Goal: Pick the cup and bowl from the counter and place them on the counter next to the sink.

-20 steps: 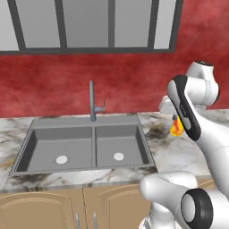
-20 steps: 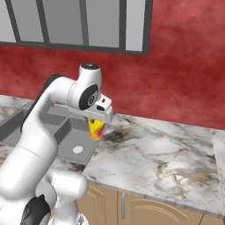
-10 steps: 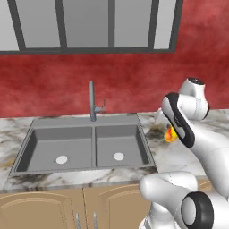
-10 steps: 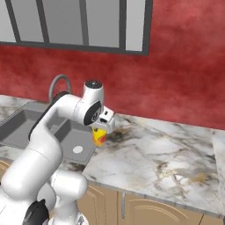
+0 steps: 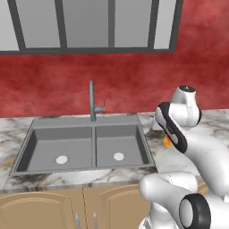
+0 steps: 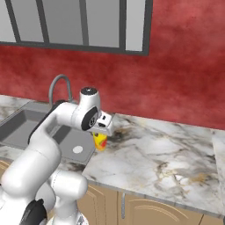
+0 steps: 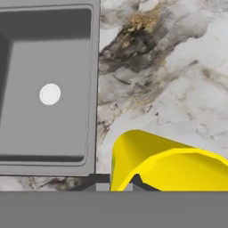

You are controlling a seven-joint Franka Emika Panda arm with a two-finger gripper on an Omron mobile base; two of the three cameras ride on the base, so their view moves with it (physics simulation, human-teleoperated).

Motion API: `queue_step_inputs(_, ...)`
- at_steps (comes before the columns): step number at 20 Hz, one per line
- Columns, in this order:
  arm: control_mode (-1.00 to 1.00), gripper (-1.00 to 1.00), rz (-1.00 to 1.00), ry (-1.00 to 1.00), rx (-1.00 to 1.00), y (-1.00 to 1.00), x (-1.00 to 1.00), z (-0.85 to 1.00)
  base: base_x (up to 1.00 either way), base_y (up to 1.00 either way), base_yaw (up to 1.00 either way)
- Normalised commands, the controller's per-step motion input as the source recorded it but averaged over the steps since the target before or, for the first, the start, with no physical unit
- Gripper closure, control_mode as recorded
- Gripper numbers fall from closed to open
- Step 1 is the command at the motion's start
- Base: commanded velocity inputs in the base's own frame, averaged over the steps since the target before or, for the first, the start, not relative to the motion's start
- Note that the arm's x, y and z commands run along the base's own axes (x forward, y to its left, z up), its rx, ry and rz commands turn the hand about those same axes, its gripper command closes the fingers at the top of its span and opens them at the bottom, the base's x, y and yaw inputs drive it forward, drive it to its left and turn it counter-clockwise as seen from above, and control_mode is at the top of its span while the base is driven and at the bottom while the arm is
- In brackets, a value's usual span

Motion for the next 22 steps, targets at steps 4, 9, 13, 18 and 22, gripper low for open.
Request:
queue_step_inputs(4,-1.00,1.00,0.00,0.01,0.00,0.00,0.31,-0.45,0.00,0.00,0.00)
queue_step_inputs(9,-1.00,1.00,0.00,0.06,0.00,0.00,0.38,-0.33,0.00,0.00,0.00)
queue_step_inputs(13,-1.00,1.00,0.00,0.11,0.00,0.00,0.29,-0.28,0.00,0.00,0.00)
queue_step_inputs(18,-1.00,1.00,0.00,0.08,0.00,0.00,0.23,-0.30,0.00,0.00,0.00)
queue_step_inputs(22,-1.00,1.00,0.00,0.02,0.00,0.00,0.21,-0.39,0.00,0.00,0.00)
